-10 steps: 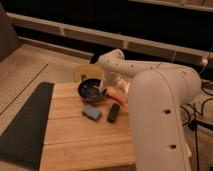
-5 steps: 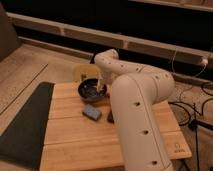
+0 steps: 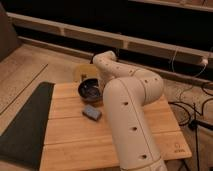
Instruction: Drag the ceramic bowl in a circle
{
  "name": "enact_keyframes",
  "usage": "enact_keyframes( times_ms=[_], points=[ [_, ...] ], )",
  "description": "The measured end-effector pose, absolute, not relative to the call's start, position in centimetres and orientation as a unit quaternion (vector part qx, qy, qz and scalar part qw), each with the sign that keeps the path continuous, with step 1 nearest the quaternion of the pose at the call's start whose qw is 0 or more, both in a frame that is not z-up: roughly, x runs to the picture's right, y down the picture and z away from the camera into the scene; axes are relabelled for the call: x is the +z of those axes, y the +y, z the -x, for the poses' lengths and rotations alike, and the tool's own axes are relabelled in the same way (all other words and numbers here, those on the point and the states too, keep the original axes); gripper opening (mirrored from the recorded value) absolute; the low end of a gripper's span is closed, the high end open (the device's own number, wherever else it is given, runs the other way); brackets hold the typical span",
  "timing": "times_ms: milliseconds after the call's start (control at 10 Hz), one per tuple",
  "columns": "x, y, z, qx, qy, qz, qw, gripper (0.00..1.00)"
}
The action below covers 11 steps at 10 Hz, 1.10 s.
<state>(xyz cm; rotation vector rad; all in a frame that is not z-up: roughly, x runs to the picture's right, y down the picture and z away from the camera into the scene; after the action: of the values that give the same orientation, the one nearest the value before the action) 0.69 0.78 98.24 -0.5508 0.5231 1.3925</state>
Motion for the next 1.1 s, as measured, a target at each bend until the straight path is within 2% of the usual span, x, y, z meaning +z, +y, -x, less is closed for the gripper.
enact_keyframes(
  times_ms=[100,200,700,1100],
  points=[
    [98.3,0.4,-0.6,0.625,0.232,0.243,0.705,0.03],
    [98.3,-0.3,-0.2,0.627,0.224,0.239,0.707,0.00],
    [97.1,-2.3,2.4,0.616,0.186,0.231,0.730,0.00],
    [95.8,-1.6,-2.0,0.621,0.230,0.196,0.723,0.00]
  ],
)
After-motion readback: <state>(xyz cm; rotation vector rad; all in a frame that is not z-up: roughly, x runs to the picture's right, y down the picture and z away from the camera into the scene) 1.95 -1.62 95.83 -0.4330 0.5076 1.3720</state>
